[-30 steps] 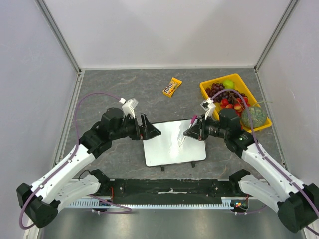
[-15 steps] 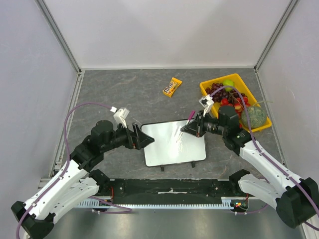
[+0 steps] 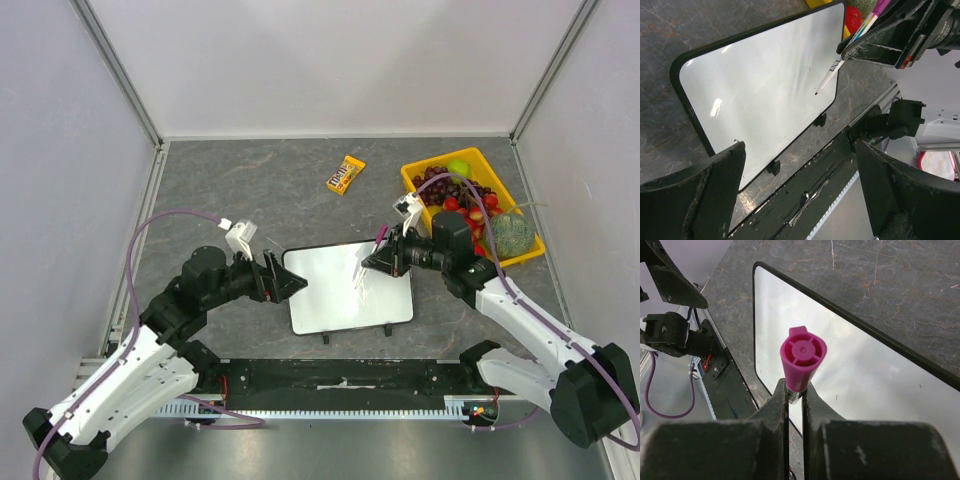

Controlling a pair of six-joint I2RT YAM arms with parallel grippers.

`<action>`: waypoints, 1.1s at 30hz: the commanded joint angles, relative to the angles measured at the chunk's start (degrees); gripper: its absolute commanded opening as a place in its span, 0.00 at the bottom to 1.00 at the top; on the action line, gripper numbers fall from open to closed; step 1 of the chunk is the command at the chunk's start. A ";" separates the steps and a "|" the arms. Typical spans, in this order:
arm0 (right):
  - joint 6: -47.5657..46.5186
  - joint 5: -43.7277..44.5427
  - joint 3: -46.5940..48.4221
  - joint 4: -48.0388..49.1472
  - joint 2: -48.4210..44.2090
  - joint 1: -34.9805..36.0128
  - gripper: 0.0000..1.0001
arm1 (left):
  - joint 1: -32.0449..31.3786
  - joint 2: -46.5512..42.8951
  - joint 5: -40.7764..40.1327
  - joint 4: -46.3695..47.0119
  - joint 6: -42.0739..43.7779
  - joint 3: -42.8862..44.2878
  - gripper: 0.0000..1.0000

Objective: Write a sentence on the whiteboard
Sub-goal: Hold the whiteboard on the whiteboard stand.

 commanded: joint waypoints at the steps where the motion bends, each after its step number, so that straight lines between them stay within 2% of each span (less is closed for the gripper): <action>1: -3.97 0.14 5.90 -1.16 1.22 1.66 0.00 | 0.32 -0.79 -3.40 1.28 -0.47 0.99 0.95; 8: -6.78 7.26 11.97 -5.31 2.79 7.37 0.00 | 0.32 -0.35 -0.60 6.89 -2.58 -0.41 0.96; 13: -7.06 7.80 16.37 -6.89 6.49 10.54 0.00 | 0.32 3.51 -3.05 8.21 -2.58 0.11 0.96; 17: -6.79 8.76 16.20 -6.54 6.85 10.54 0.00 | 0.32 7.82 -3.66 10.60 -1.18 1.51 0.96; 23: -5.21 6.39 17.34 -6.63 8.25 9.31 0.00 | 0.32 13.18 -4.19 6.03 5.23 8.98 0.96; 33: -6.79 6.12 16.82 -9.18 7.12 7.99 0.00 | 0.32 10.82 -4.89 5.49 4.98 5.22 0.96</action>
